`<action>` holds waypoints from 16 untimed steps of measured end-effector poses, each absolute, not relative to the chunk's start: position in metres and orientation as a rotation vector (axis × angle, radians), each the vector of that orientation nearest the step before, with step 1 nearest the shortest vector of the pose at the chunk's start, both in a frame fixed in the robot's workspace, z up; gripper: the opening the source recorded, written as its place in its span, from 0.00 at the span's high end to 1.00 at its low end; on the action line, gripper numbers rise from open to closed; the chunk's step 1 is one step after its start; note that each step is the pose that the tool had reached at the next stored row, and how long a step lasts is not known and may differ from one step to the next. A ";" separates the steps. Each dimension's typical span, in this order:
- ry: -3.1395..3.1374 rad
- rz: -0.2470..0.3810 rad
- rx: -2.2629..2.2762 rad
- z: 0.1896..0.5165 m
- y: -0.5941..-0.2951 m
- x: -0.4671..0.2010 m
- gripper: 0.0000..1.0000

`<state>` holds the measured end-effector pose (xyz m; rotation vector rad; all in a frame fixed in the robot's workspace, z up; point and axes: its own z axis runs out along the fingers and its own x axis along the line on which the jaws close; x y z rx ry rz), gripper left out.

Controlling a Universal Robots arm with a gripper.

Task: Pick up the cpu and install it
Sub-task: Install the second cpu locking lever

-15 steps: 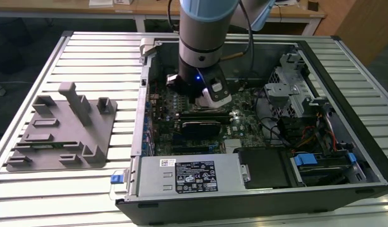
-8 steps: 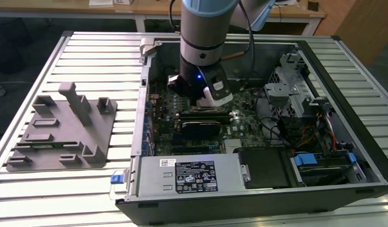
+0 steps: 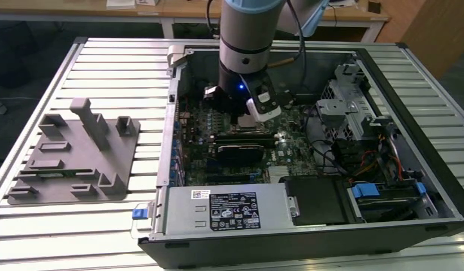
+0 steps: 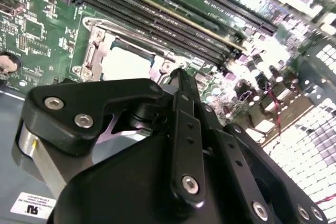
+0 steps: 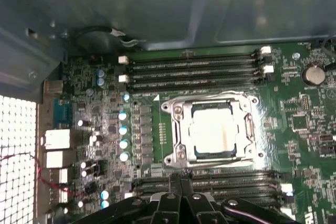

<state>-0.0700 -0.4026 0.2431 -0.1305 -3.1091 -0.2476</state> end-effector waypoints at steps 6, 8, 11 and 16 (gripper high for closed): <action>-3.110 -0.240 -0.131 0.243 -0.398 -0.067 0.89; -3.110 -0.240 -0.131 0.243 -0.398 -0.067 0.89; -3.110 -0.240 -0.131 0.243 -0.398 -0.067 0.89; -3.140 -0.248 -0.129 0.243 -0.398 -0.067 0.89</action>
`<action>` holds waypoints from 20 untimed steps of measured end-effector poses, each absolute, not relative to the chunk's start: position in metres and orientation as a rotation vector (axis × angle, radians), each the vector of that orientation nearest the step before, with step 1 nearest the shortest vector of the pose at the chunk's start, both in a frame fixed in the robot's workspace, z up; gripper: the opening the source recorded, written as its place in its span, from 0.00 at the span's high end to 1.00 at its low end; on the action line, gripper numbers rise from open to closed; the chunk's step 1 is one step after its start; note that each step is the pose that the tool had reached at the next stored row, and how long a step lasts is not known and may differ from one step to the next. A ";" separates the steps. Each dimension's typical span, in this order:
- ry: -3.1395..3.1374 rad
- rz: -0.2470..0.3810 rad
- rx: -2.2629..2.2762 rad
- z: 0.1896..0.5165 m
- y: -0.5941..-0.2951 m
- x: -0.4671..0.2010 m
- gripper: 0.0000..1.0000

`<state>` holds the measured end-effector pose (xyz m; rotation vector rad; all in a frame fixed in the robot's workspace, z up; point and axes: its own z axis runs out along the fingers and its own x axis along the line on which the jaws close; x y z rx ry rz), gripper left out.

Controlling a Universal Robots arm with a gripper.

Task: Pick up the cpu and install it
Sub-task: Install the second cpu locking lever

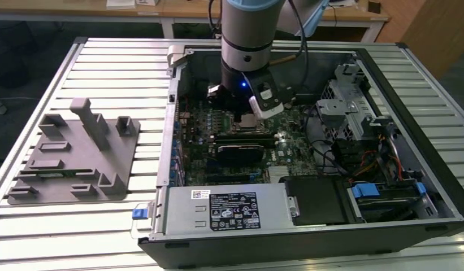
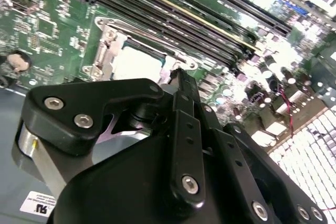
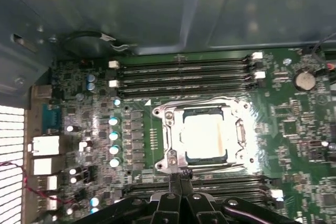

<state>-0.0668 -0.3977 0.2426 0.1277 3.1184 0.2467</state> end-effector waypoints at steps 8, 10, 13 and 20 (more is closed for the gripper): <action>3.103 0.251 0.158 0.241 -0.397 -0.064 0.89; 3.102 0.251 0.171 0.240 -0.397 -0.062 0.89; 3.100 0.250 0.185 0.240 -0.395 -0.059 0.89; 3.100 0.250 0.189 0.239 -0.386 -0.053 0.89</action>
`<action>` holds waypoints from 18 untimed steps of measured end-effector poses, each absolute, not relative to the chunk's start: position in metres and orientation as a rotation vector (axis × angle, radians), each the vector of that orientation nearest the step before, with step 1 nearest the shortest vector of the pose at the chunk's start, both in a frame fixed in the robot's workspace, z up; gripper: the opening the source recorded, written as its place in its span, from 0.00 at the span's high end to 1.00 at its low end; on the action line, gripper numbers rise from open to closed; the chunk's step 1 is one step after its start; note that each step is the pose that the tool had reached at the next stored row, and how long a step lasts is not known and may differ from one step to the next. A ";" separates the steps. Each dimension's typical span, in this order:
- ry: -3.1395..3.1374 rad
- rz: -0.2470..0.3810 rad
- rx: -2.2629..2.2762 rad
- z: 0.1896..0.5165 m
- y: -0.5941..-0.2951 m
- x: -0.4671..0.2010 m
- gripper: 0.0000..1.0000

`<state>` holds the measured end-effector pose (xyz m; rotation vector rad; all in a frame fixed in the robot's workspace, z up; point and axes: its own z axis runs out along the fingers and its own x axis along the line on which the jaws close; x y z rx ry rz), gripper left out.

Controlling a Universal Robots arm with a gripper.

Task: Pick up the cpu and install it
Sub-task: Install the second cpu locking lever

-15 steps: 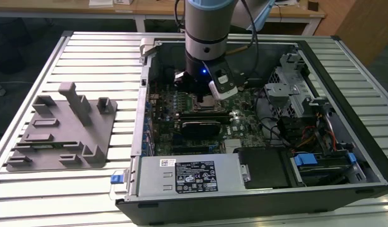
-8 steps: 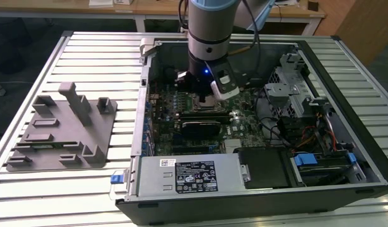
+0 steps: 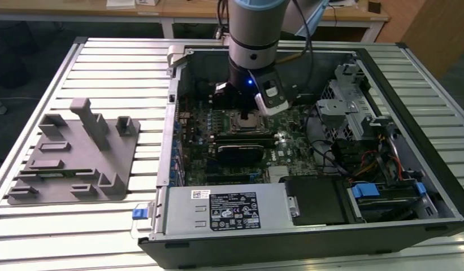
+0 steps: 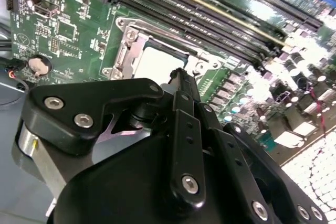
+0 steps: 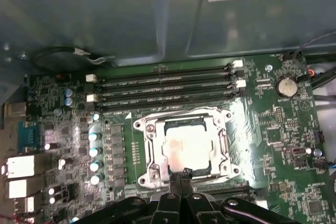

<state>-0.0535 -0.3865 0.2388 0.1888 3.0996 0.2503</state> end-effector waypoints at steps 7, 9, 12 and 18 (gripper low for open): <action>3.100 0.250 0.189 0.238 -0.380 -0.045 0.89; 3.100 0.250 0.189 0.237 -0.379 -0.041 0.89; 3.100 0.250 0.189 0.237 -0.378 -0.037 0.89; 3.100 0.250 0.189 0.237 -0.376 -0.034 0.89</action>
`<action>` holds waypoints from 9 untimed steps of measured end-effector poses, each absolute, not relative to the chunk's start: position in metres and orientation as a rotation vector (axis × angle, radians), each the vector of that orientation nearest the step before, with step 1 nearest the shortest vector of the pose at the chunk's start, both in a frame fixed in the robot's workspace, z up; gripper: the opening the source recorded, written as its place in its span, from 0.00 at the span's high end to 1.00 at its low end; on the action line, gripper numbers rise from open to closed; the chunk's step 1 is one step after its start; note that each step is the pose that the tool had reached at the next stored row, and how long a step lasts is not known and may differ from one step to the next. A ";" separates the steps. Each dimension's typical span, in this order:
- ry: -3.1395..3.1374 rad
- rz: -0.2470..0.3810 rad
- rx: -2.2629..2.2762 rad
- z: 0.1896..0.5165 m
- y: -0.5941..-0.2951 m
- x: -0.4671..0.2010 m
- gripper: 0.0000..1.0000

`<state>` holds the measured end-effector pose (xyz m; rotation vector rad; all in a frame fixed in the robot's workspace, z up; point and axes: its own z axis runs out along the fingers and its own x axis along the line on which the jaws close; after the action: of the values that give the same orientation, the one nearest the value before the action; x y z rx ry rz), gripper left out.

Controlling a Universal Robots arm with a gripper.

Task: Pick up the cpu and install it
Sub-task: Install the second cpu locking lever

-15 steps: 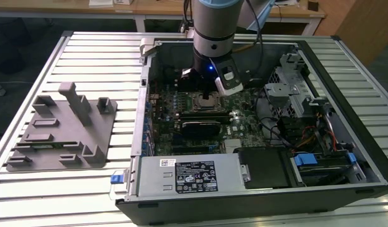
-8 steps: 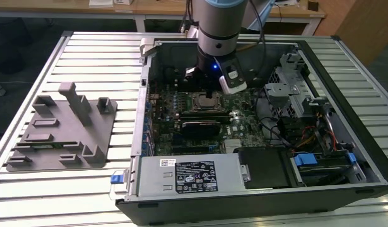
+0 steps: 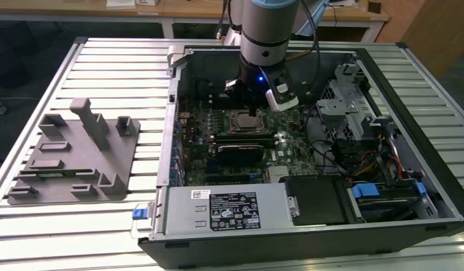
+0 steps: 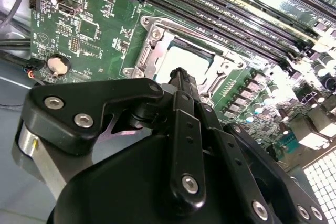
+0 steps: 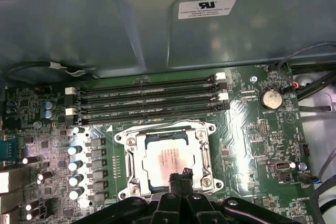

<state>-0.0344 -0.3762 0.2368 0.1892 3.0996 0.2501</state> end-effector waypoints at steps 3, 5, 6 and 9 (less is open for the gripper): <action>3.100 0.250 0.189 0.237 -0.376 -0.034 0.89; 3.100 0.250 0.189 0.237 -0.376 -0.034 0.89; 3.100 0.250 0.189 0.238 -0.376 -0.034 0.89; 3.099 0.250 0.189 0.238 -0.376 -0.034 0.89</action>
<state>-0.0343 -0.3760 0.2383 0.1890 3.0995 0.2504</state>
